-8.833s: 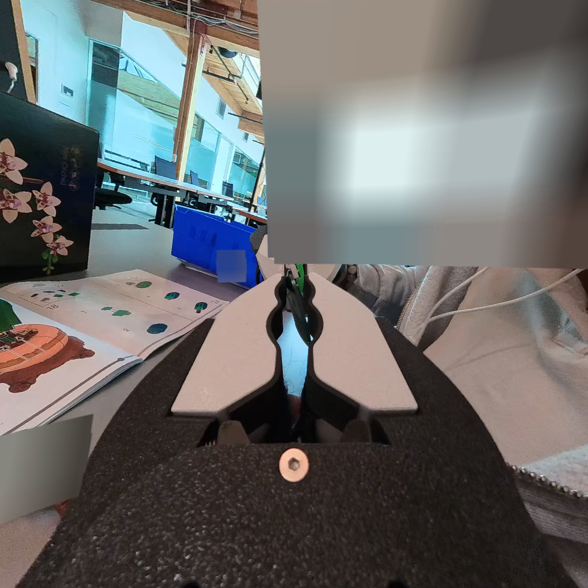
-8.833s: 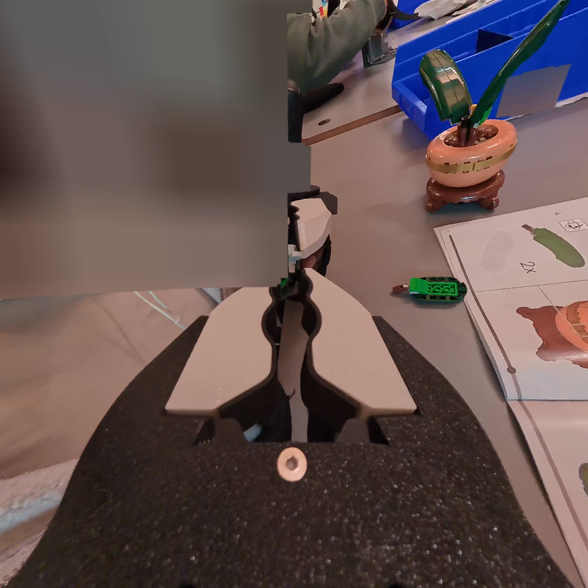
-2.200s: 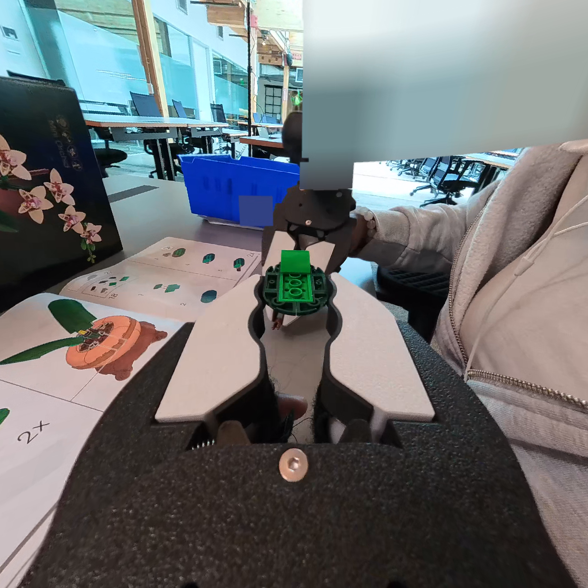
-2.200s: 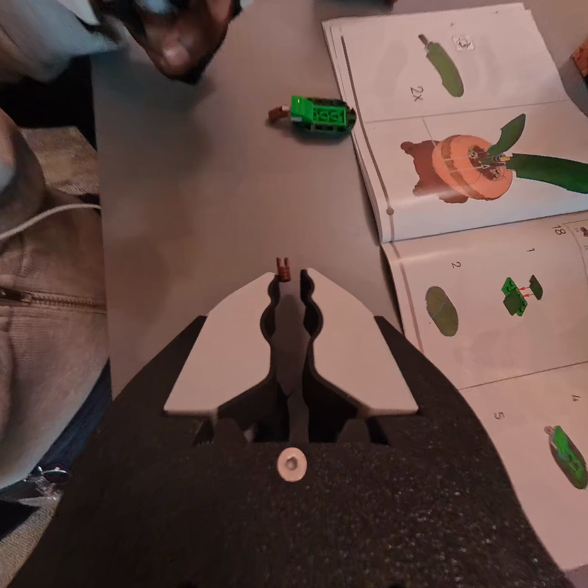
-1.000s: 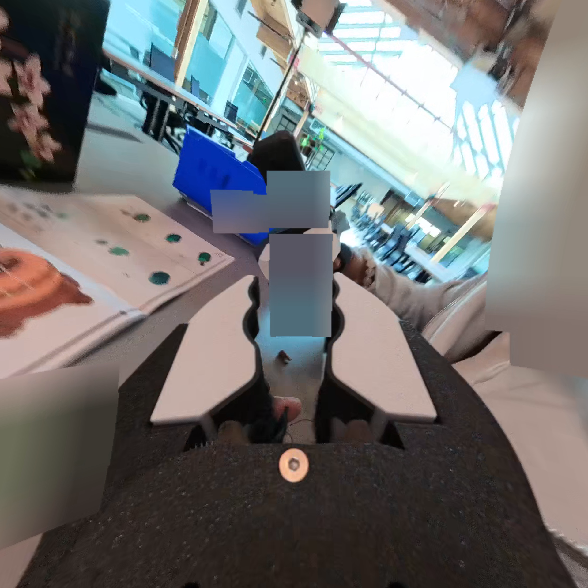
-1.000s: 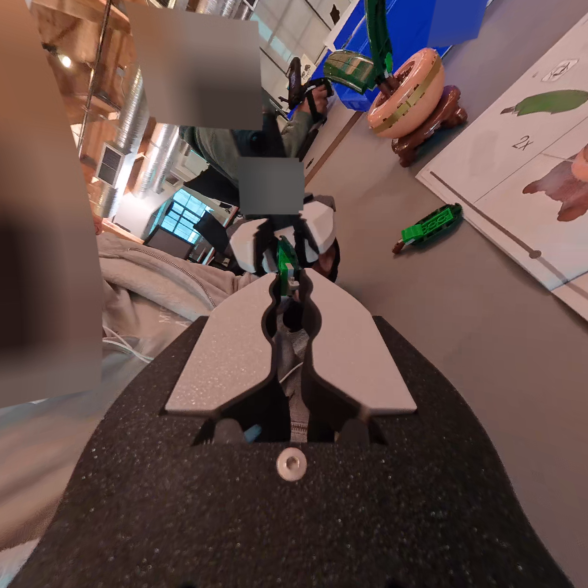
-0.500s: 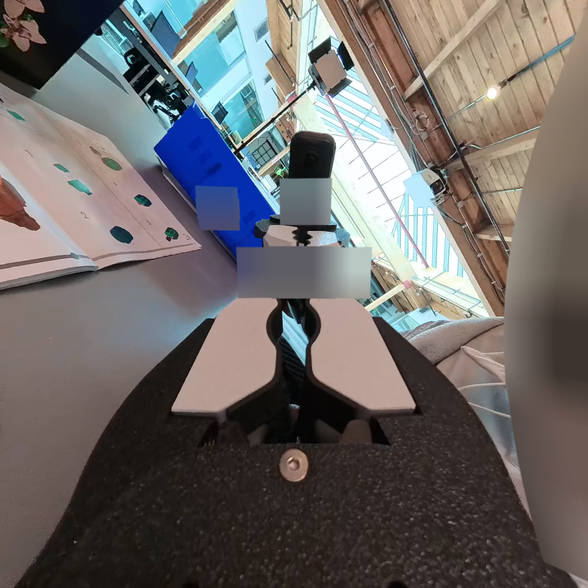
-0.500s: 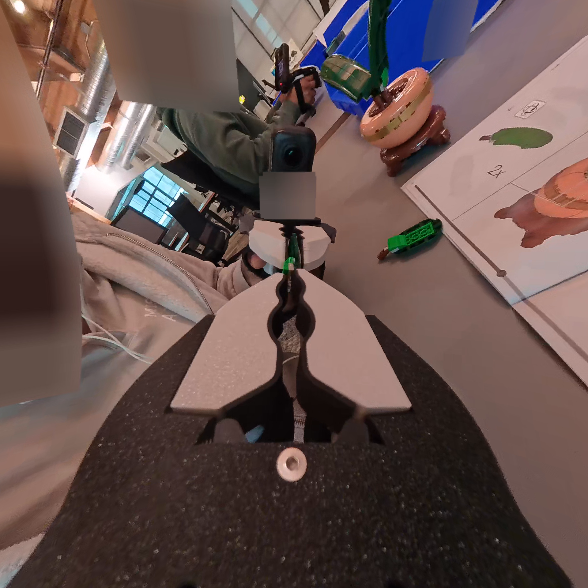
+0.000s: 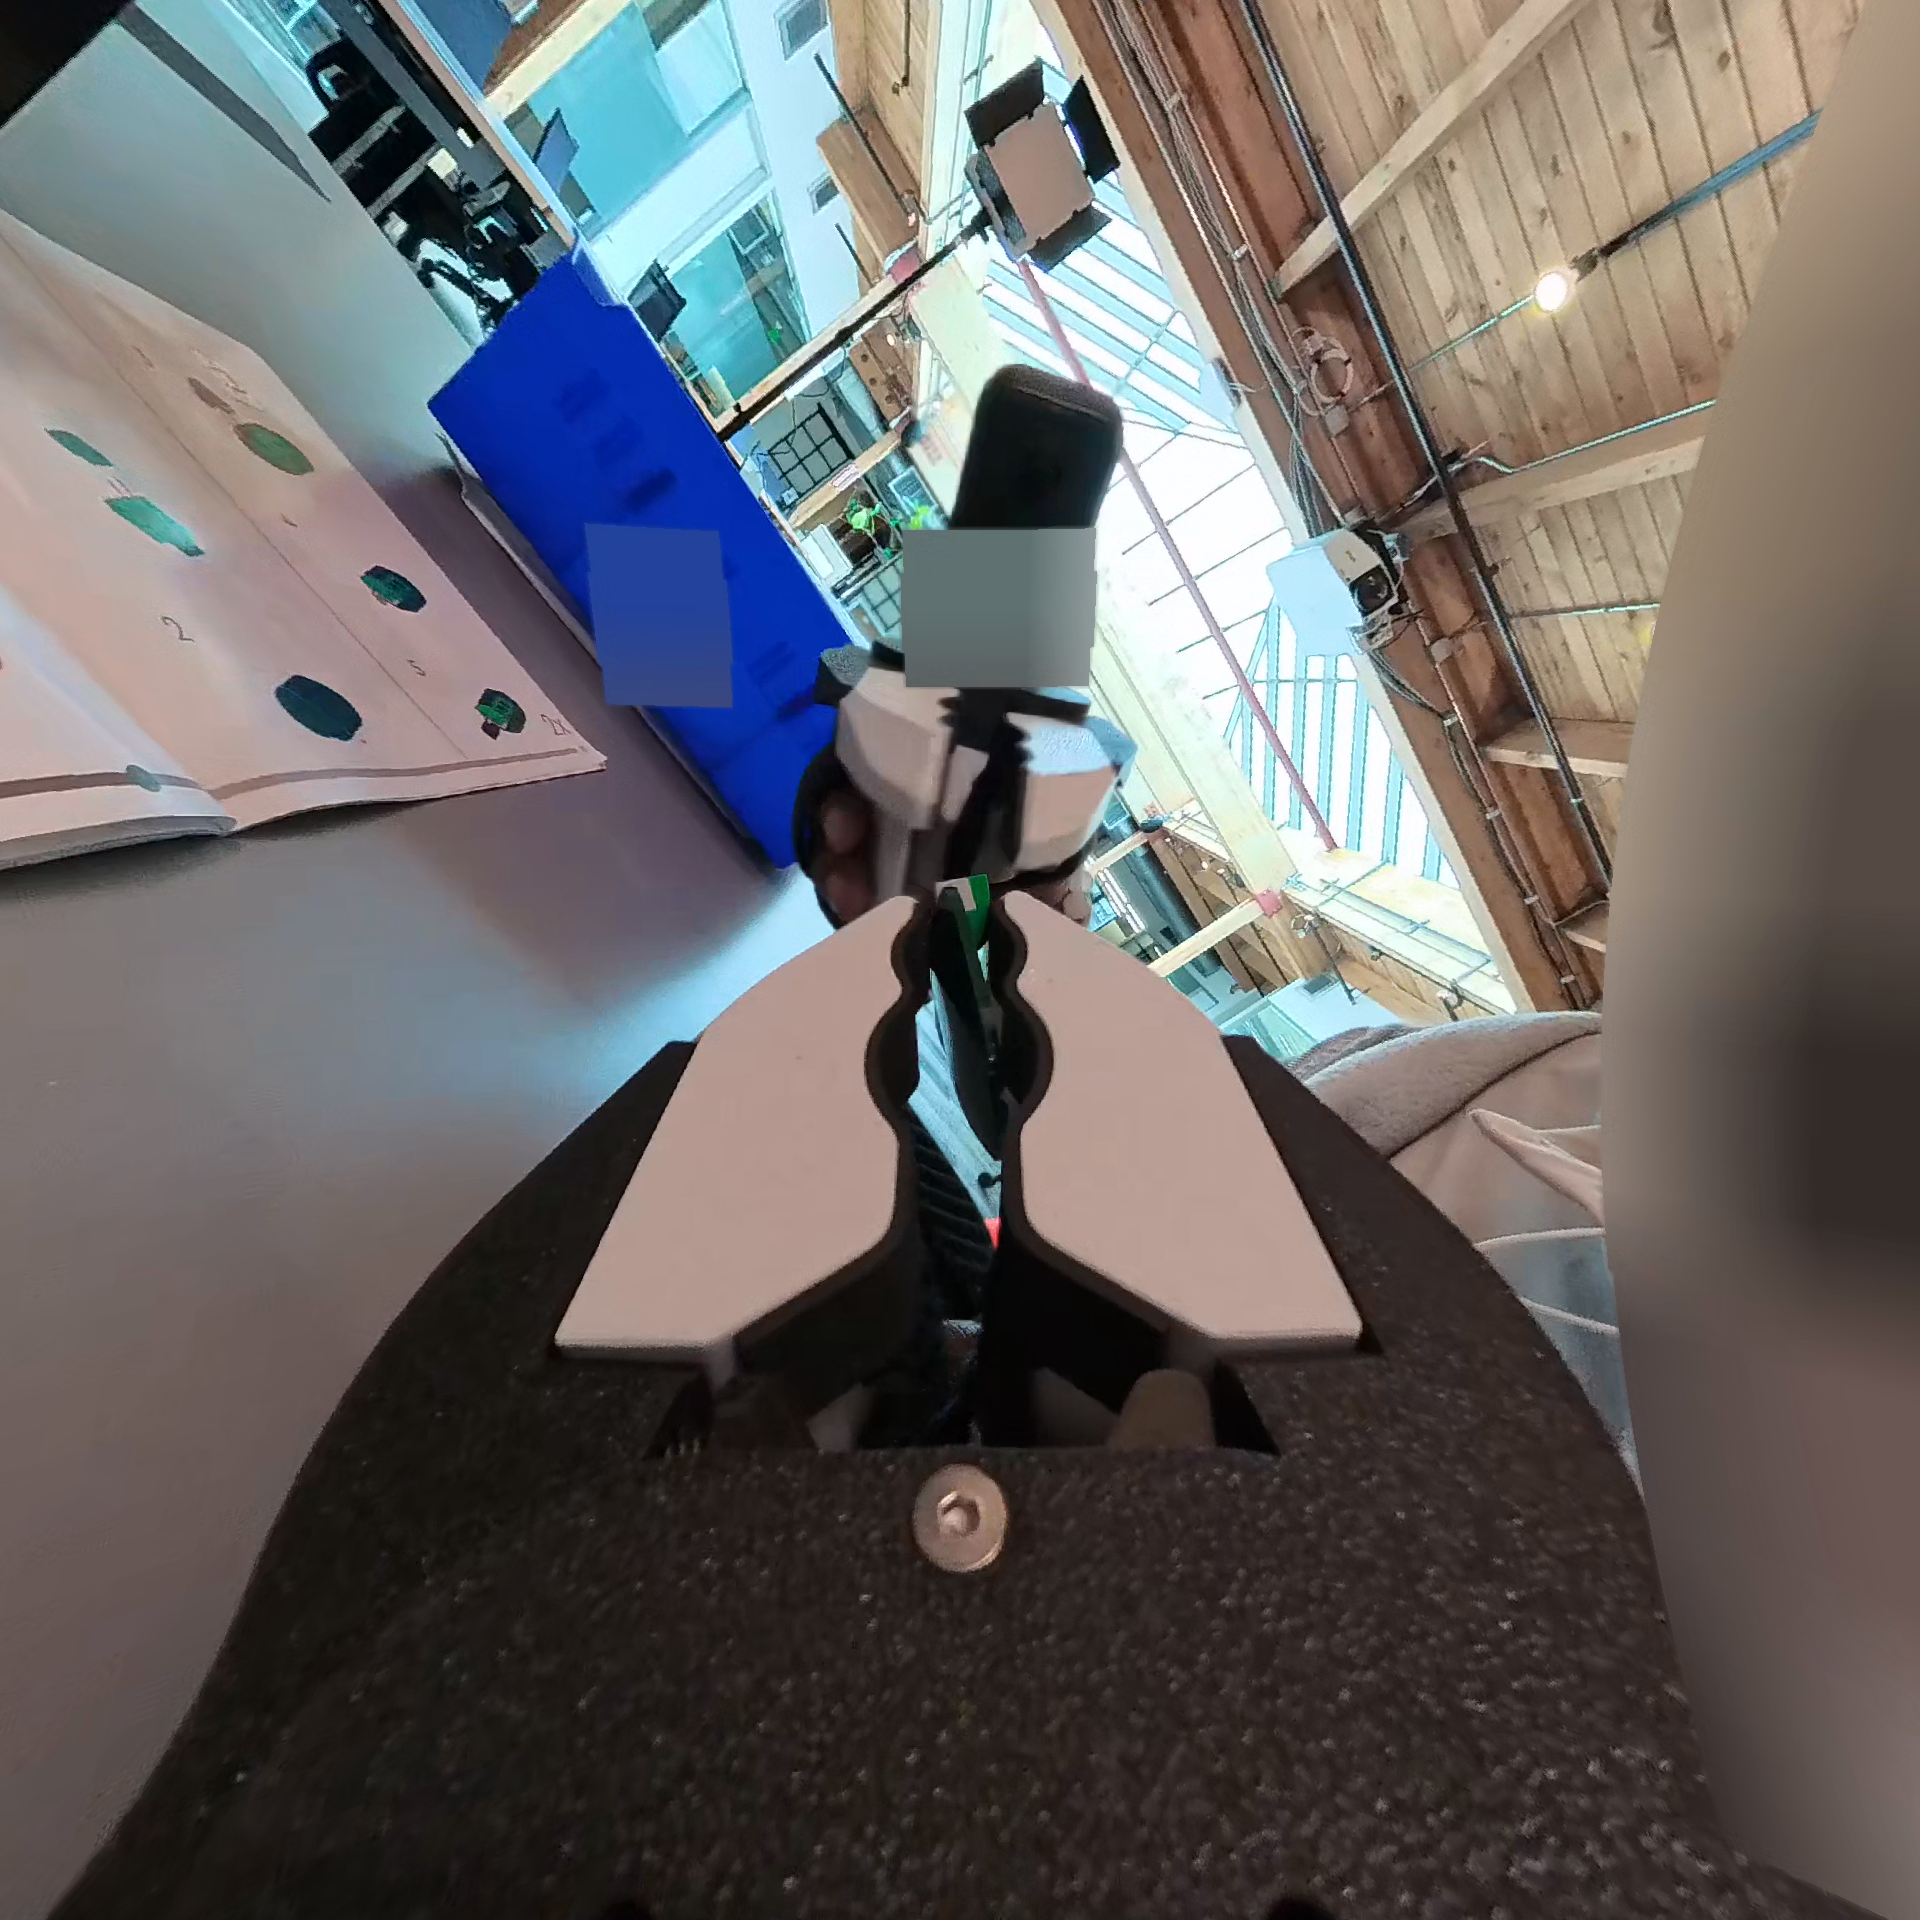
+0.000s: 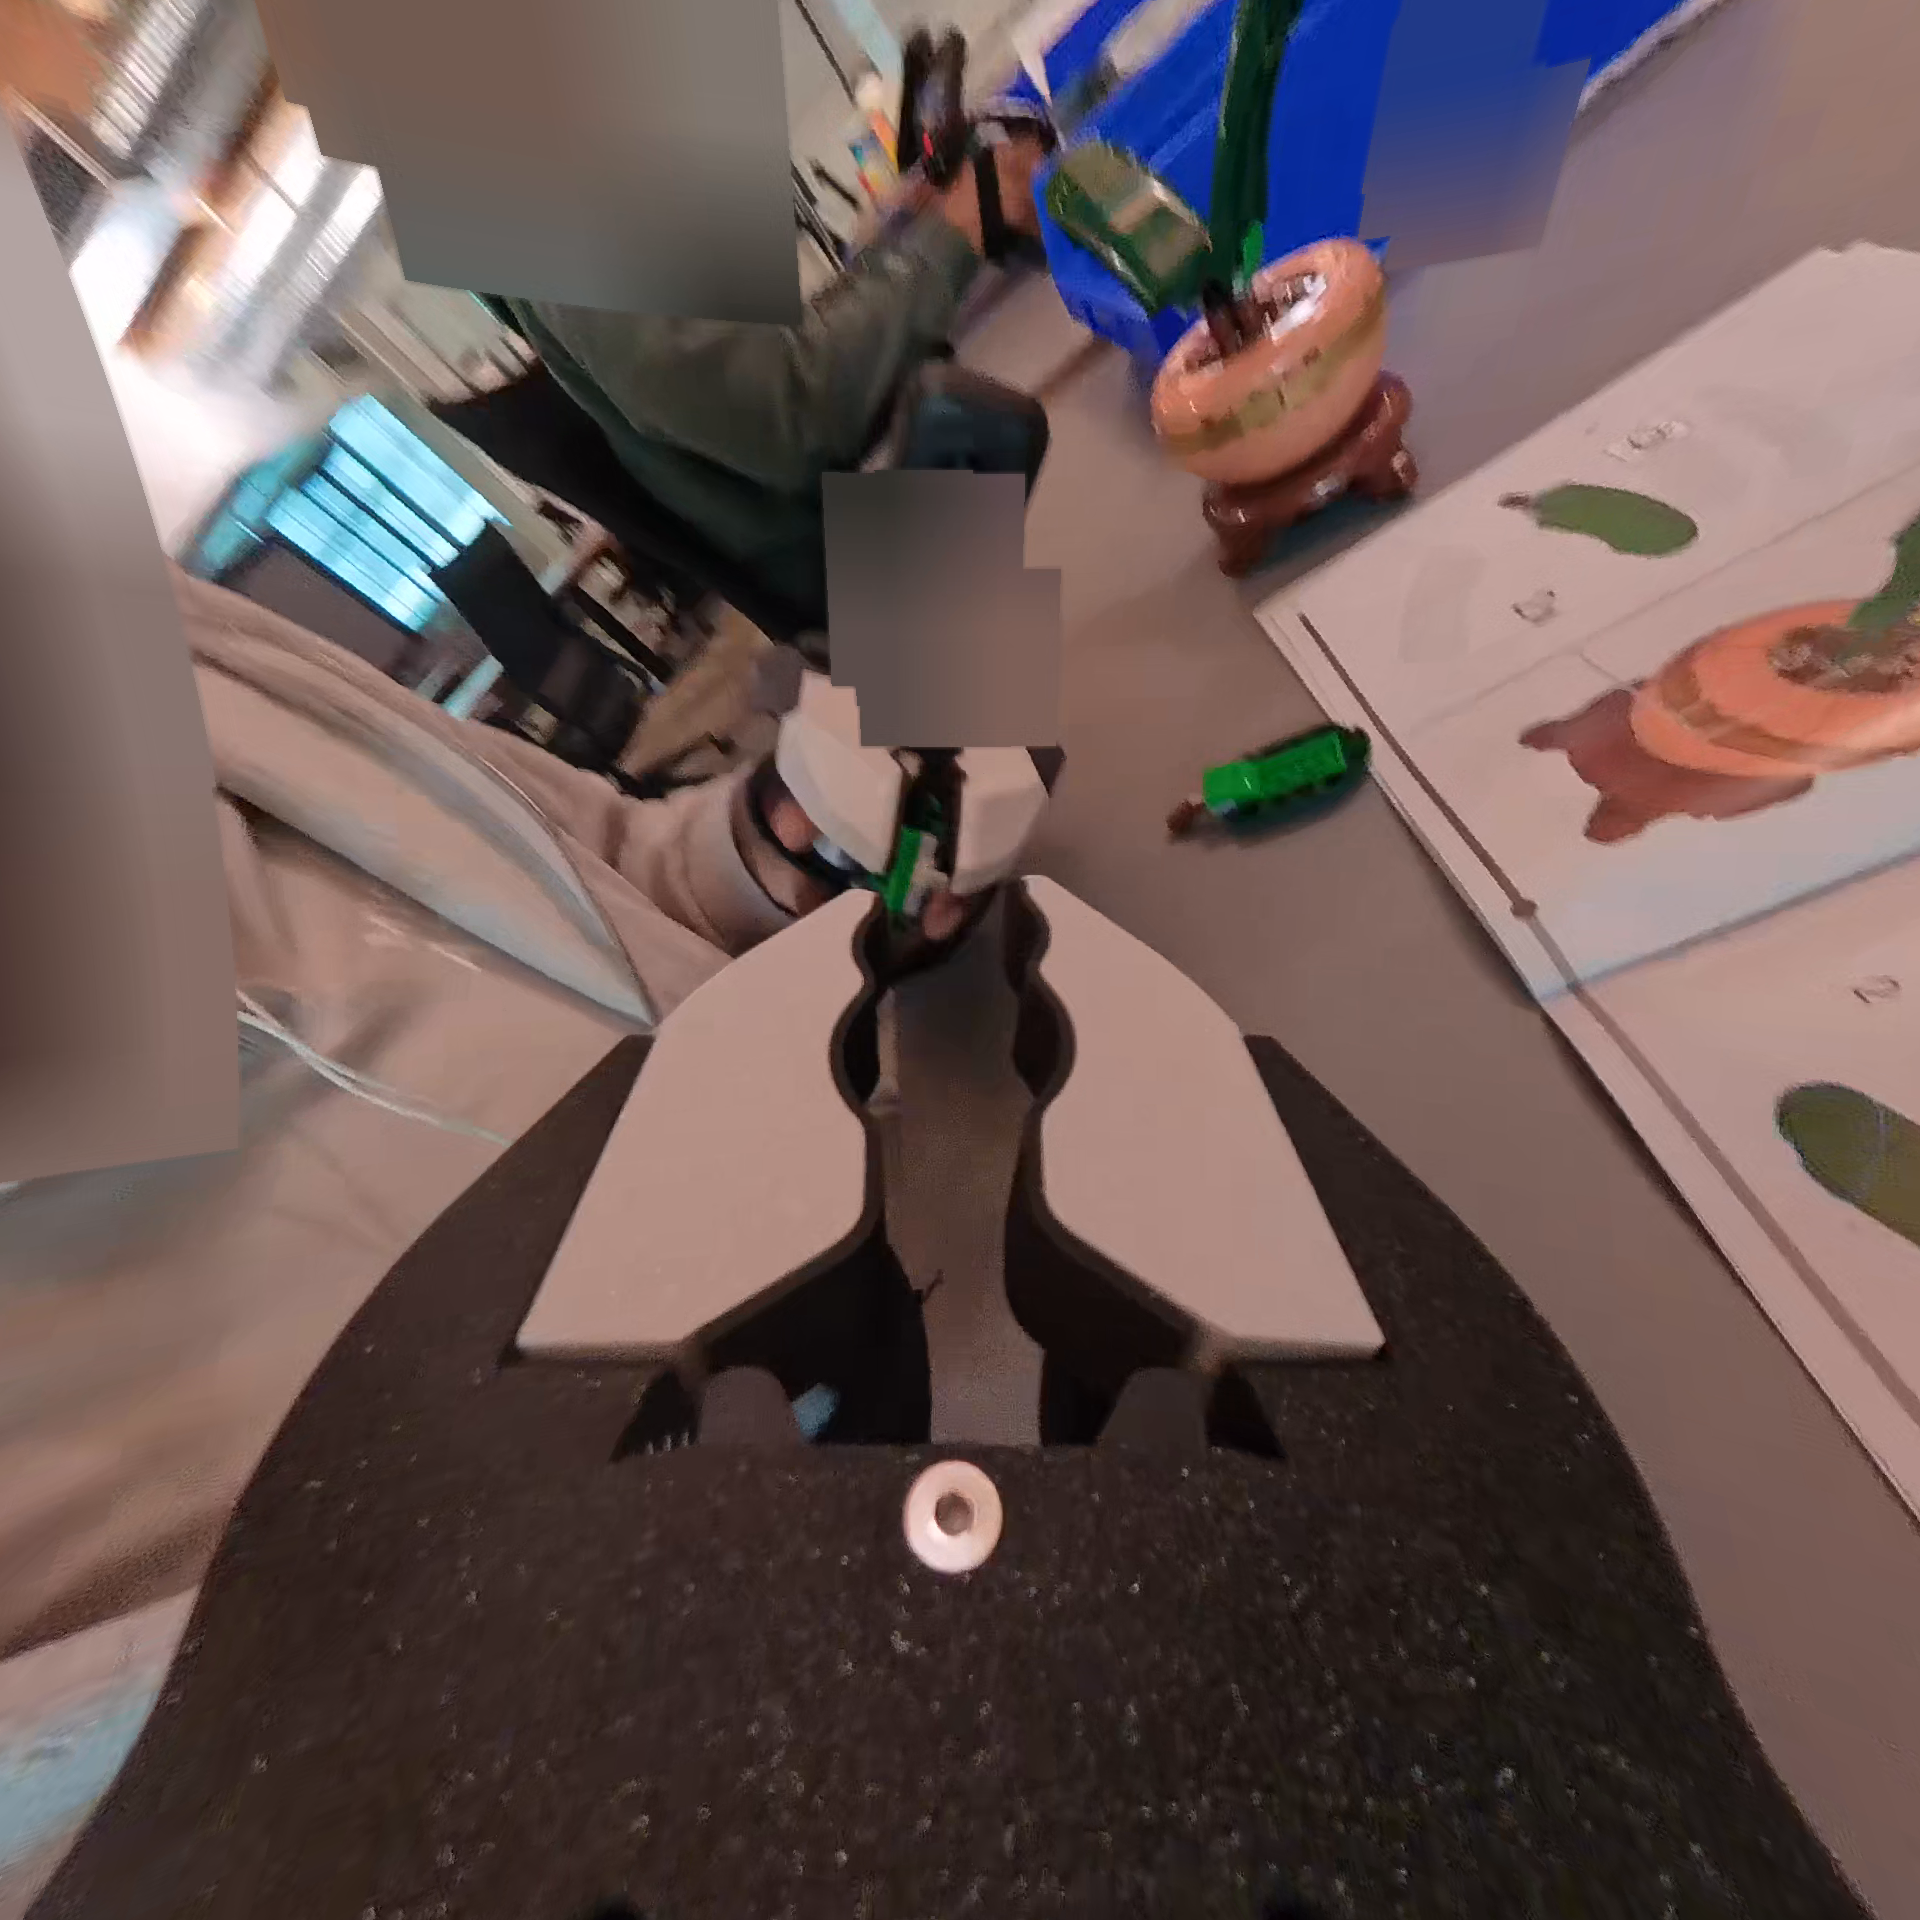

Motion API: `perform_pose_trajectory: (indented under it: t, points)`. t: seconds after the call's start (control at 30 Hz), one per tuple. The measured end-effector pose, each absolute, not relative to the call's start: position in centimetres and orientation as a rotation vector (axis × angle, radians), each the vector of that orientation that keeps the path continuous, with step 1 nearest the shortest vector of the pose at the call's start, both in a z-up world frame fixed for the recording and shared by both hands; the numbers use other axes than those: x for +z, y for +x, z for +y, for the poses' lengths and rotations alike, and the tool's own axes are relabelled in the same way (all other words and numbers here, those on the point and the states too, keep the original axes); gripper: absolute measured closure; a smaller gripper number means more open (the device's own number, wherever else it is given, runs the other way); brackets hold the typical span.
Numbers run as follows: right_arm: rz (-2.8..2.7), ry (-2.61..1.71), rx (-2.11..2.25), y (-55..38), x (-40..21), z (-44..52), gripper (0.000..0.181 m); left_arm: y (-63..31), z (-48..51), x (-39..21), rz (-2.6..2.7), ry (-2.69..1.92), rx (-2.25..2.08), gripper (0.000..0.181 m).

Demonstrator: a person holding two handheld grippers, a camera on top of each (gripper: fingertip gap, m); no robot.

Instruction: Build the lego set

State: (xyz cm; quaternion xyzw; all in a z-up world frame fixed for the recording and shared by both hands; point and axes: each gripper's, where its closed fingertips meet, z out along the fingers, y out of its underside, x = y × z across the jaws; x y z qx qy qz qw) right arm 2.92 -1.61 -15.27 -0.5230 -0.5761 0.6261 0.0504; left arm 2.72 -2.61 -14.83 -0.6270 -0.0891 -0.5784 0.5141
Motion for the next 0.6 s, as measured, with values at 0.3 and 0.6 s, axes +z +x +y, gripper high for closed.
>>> perform_pose_trajectory:
  t: [0.3, 0.6]
  points:
    - [-1.755, -1.702, 2.055, 2.7, -16.9, -3.8, 0.173, 3.0, -2.3, -15.5, -0.166, -1.569, -1.321, 0.172]
    - [-1.454, -1.730, 2.176, 2.0, -16.2, -2.5, 0.174, 2.5, -1.9, -15.4, -0.210, -1.548, -1.303, 0.169]
